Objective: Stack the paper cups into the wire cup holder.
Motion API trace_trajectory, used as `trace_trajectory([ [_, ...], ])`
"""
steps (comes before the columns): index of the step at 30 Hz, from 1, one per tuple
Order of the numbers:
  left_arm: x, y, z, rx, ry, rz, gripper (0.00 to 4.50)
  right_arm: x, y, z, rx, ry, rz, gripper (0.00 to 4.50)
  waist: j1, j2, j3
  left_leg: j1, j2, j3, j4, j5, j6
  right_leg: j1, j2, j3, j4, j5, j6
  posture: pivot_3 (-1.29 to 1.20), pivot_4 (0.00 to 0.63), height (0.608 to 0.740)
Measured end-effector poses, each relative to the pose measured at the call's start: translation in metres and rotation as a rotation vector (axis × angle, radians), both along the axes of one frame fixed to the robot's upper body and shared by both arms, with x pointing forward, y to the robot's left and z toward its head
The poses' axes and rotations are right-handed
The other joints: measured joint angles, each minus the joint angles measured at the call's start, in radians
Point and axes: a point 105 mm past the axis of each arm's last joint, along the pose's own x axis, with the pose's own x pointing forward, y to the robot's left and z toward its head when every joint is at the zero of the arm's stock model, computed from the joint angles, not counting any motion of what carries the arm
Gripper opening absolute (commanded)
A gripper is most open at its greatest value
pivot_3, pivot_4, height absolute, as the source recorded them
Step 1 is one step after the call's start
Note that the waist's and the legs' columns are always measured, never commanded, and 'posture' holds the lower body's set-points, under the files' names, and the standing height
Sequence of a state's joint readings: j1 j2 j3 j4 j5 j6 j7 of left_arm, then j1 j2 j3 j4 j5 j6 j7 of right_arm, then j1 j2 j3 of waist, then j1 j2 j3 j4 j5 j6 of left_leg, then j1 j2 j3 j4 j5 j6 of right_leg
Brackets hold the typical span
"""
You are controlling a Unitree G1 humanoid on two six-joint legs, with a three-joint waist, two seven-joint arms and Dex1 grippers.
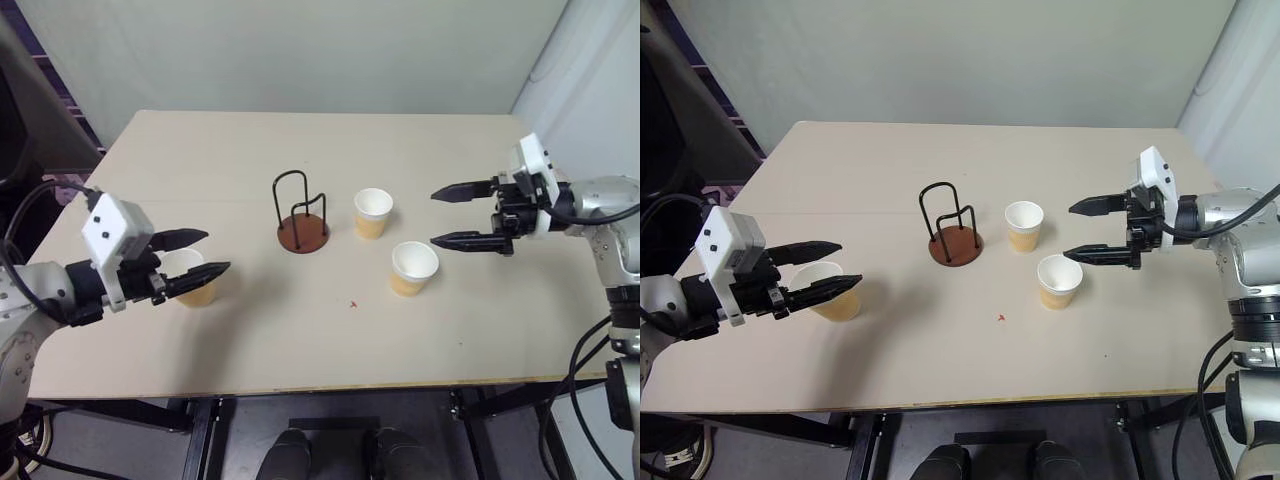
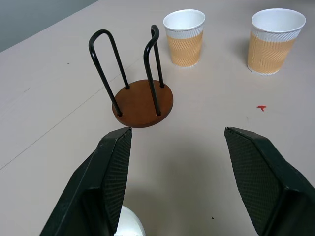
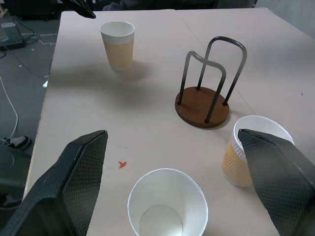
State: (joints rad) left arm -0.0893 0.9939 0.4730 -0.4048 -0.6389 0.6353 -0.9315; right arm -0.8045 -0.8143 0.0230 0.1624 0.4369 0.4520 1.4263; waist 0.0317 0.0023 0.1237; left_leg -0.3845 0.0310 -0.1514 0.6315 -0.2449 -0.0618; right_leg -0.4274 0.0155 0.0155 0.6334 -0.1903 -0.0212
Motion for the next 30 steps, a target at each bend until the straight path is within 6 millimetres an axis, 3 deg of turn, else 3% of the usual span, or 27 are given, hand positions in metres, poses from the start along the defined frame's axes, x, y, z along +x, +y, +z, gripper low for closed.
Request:
trace_trajectory([
  [7, 0.001, -0.002, 0.001, -0.004, -0.004, -0.008, 3.2, -0.001, -0.001, 0.0, -0.004, 0.002, 0.004, 4.42, 0.001, 0.0, 0.0, 0.0, 0.0, 0.0, 0.0, 0.0, 0.0, 0.0, 0.0, 0.0, 0.0, 0.0, 0.0, 0.0, 0.15, 0.74],
  [13, 0.015, -0.024, 0.014, -0.035, -0.071, -0.076, 3.2, -0.004, -0.005, 0.0, -0.017, 0.005, -0.011, 4.42, 0.006, 0.0, 0.0, 0.0, -0.001, 0.002, 0.001, 0.0, 0.0, 0.0, 0.0, 0.002, 0.001, 0.002, 0.002, 0.0, 0.15, 0.74],
  [18, 0.046, -0.044, -0.007, -0.022, -0.048, -0.074, 3.2, -0.018, -0.002, 0.017, 0.018, -0.039, -0.001, 4.42, 0.007, 0.0, 0.0, 0.0, 0.0, 0.004, 0.004, 0.0, 0.0, 0.0, 0.0, 0.003, 0.001, 0.003, 0.004, 0.0, 0.15, 0.74],
  [21, 0.067, -0.055, -0.01, -0.027, -0.064, -0.06, 3.2, -0.029, 0.001, 0.024, 0.036, -0.072, -0.002, 4.42, 0.008, 0.0, 0.0, -0.001, -0.001, 0.007, 0.006, 0.0, 0.0, 0.002, 0.001, 0.003, -0.001, 0.004, 0.005, 0.0, 0.15, 0.74],
  [25, 0.096, -0.062, -0.013, 0.007, -0.098, -0.004, 3.2, -0.039, 0.002, 0.022, 0.046, -0.071, -0.024, 4.42, 0.009, 0.0, 0.0, 0.0, -0.001, 0.012, 0.009, -0.001, 0.001, 0.004, 0.002, 0.005, -0.003, 0.005, 0.008, 0.0, 0.15, 0.74],
  [30, 0.121, -0.068, -0.032, 0.025, -0.072, 0.049, 3.2, -0.044, -0.002, 0.023, 0.043, -0.081, -0.077, 4.42, 0.009, -0.001, 0.0, -0.003, -0.001, 0.019, 0.016, -0.001, 0.002, 0.004, 0.002, 0.011, -0.006, 0.008, 0.015, 0.0, 0.15, 0.74],
])
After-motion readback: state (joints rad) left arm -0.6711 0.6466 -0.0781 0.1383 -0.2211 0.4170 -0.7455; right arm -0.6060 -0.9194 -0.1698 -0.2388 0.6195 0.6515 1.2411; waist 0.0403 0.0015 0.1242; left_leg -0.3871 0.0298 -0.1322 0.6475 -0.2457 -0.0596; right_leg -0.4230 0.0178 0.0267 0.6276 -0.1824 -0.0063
